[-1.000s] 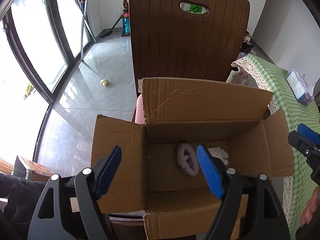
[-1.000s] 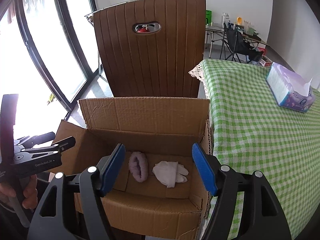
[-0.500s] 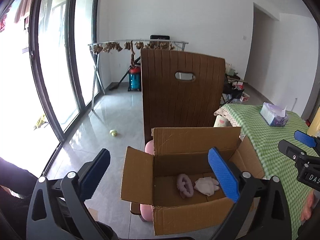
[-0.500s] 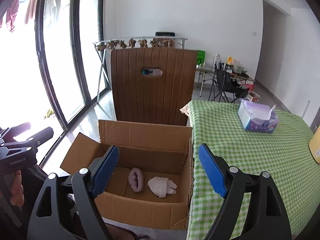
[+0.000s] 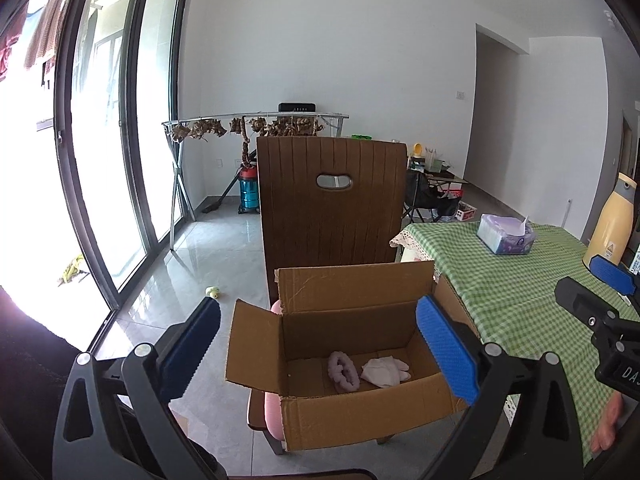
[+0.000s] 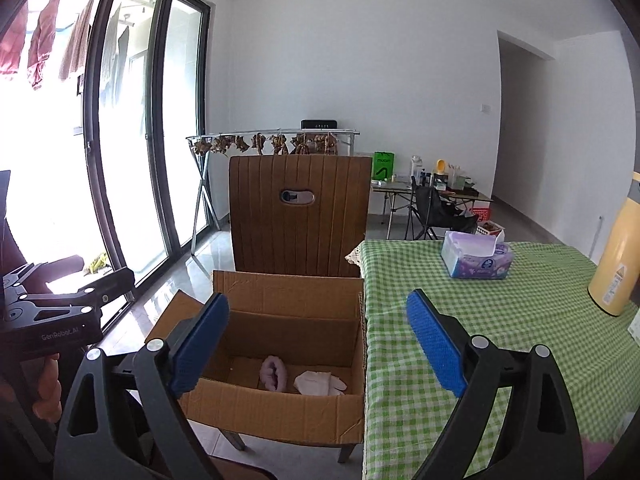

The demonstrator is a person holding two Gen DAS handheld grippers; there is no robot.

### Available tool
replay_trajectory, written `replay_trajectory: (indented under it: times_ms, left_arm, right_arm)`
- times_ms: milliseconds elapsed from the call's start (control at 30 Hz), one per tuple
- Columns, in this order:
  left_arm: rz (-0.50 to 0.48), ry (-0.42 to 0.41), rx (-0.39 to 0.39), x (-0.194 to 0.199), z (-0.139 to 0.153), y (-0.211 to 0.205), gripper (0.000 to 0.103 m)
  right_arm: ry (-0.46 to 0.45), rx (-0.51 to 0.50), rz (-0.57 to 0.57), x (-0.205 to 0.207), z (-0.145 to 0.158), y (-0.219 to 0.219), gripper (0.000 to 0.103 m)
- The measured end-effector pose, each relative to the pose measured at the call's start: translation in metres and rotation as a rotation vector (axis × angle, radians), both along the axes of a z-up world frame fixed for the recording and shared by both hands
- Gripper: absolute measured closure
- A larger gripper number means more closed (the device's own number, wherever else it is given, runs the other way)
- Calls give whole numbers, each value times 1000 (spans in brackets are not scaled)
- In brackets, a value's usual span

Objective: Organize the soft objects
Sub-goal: 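Move both open tools back over the clothes pile on the table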

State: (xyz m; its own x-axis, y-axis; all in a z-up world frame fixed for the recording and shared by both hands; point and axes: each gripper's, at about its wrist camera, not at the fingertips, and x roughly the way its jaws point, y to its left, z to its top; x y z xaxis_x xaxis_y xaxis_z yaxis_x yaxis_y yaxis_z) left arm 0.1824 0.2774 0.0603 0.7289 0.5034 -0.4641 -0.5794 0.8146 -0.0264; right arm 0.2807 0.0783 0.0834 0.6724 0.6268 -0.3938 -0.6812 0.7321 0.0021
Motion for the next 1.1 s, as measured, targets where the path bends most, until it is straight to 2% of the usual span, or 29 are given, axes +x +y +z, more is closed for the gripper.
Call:
replay_trajectory:
  times_ms: [233, 367, 533, 733, 1100]
  left_arm:
    - [-8, -59, 60, -26, 20, -25, 8]
    - [-28, -85, 90, -32, 29, -43, 8]
    - [-105, -128, 89, -28, 35, -75, 8]
    - [-285, -181, 54, -6, 35, -131, 8]
    - [-612, -146, 6, 47, 22, -249, 8]
  right_arm:
    - [-41, 61, -29, -16, 14, -23, 16]
    - [-73, 77, -109, -22, 27, -53, 16]
    - [-80, 69, -224, -32, 28, -103, 16]
    - [-105, 8, -419, -54, 24, -172, 16]
    - [-151, -78, -781, -110, 22, -292, 13]
